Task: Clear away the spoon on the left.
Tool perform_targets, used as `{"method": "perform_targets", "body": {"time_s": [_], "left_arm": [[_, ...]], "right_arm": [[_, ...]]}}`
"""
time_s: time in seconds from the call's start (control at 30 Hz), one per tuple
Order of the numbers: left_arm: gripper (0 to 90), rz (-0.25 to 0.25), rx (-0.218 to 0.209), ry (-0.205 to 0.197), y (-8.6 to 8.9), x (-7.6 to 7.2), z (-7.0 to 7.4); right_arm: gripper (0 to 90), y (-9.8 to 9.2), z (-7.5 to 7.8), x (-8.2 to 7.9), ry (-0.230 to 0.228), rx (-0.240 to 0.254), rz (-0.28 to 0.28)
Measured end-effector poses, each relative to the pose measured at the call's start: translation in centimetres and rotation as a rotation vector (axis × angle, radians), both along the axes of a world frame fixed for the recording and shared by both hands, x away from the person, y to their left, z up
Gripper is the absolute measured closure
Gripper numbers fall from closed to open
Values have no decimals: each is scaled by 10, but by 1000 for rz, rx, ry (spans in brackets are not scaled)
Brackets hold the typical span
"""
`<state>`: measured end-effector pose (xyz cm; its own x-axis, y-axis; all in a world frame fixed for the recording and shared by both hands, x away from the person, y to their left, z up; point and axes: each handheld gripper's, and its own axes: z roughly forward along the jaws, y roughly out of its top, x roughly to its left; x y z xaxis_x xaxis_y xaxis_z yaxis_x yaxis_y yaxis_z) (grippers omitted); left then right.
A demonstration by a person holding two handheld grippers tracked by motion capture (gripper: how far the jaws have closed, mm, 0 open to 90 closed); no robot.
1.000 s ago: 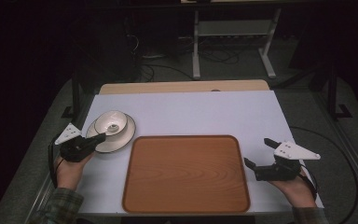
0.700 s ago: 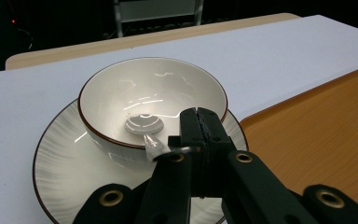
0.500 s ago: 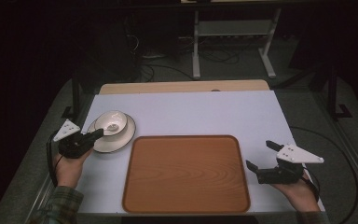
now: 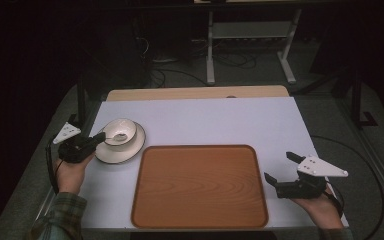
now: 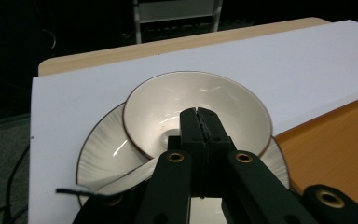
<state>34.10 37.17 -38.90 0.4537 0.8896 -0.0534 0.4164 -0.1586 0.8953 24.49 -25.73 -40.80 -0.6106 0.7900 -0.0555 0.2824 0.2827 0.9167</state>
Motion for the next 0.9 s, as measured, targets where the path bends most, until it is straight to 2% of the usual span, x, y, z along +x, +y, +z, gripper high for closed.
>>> {"method": "perform_targets", "body": {"time_s": [0.23, 0.53, 0.6, 0.7, 0.9], "left_arm": [[899, 37, 0, 17, 9, -1, -1], [899, -6, 22, 36, 3, -18, -5], [899, 7, 44, 46, 2, -16, -8], [899, 34, 48, 51, 5, -10, -11], [899, 76, 30, 42, 12, -1, -10]], "right_arm": [[17, 0, 0, 1, 1, 2, 7], [17, 0, 0, 0, -5, -6, 12], [17, 0, 0, 0, -5, -6, 14], [17, 1, 0, 1, -4, -7, 16], [17, 1, 0, 2, 0, -6, 17]]}}
